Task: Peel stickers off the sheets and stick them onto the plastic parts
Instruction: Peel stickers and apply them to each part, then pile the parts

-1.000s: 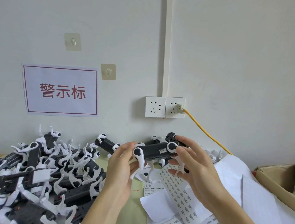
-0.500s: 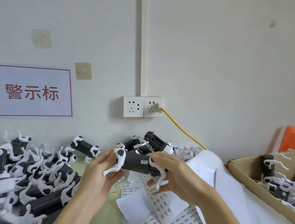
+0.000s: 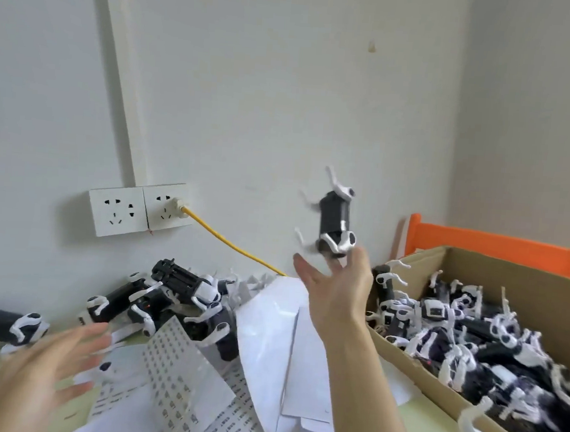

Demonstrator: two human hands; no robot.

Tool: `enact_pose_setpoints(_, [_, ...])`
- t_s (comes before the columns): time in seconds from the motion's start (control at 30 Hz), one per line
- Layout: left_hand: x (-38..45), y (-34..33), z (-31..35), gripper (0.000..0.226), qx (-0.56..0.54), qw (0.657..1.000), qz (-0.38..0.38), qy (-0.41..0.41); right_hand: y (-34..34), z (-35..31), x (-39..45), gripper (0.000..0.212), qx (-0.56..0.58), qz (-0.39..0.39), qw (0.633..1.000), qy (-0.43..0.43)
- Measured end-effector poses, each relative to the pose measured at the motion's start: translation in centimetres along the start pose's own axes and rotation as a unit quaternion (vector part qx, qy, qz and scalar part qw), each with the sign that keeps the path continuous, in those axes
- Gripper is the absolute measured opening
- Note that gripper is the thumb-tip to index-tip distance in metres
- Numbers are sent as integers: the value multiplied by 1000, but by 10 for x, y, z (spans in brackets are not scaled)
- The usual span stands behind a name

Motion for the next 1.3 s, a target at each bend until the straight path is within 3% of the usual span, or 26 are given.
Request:
enact_pose_setpoints(0.03, [4, 0, -3, 26, 4, 1000, -3, 3, 2, -6, 1, 52, 41, 5, 999, 3])
enact_pose_setpoints(0.1, [13, 1, -8, 24, 11, 1000, 2, -1, 3, -7, 1, 63, 4, 2, 1000, -22])
enact_pose_setpoints(0.2, [21, -1, -7, 25, 57, 996, 46, -46, -6, 10, -11, 41, -170, -20, 984, -41])
enact_pose_setpoints(0.33, [28, -12, 15, 27, 188, 967, 94, -141, -31, 41, -34, 29, -358, -156, 921, -7])
enact_pose_setpoints(0.47, [62, -7, 32, 27, 437, 884, 60, -154, -48, 74, -64, 32, -471, -281, 836, 15])
enact_pose_setpoints(0.6, [100, 21, 31, 59, 661, 746, 32, -71, -56, 92, -81, 34, -549, -343, 760, 62])
enact_pose_setpoints(0.73, [134, 66, 24, 98, 717, 695, 38, 43, -58, 97, -85, 34, -564, -357, 741, 76])
enact_pose_setpoints(0.8, [144, 88, 15, 105, 727, 678, 43, 94, -56, 100, -84, 34, -563, -360, 740, 84])
enact_pose_setpoints(0.87, [146, 104, 4, 96, 742, 657, 39, 127, -54, 102, -83, 34, -550, -365, 746, 83])
enact_pose_setpoints(0.93, [144, 114, -4, 68, 768, 629, 49, 113, -53, 104, -83, 34, -543, -369, 750, 81])
enact_pose_setpoints(1.0, [144, 118, -5, 39, 769, 633, 77, 54, -53, 104, -83, 34, -544, -374, 746, 85])
enact_pose_setpoints(1.1, [138, 115, 5, 11, 721, 679, 136, -37, -54, 104, -84, 32, -551, -381, 737, 91])
enact_pose_setpoints(1.2, [131, 115, 16, 20, 642, 728, 220, -98, -55, 103, -86, 31, -554, -384, 733, 90])
enact_pose_setpoints(1.3, [125, 116, 28, 27, 537, 795, 256, -124, -56, 102, -87, 32, -554, -386, 732, 88])
Point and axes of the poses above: each hand's wrist, its own x-axis towards the middle knuckle, its own y-axis out of the back of the hand, z = x × y, the point moved 2 cm from there along x, towards the middle knuckle, and after that the axes turned 7 degrees about y, right-handed, at the moved point
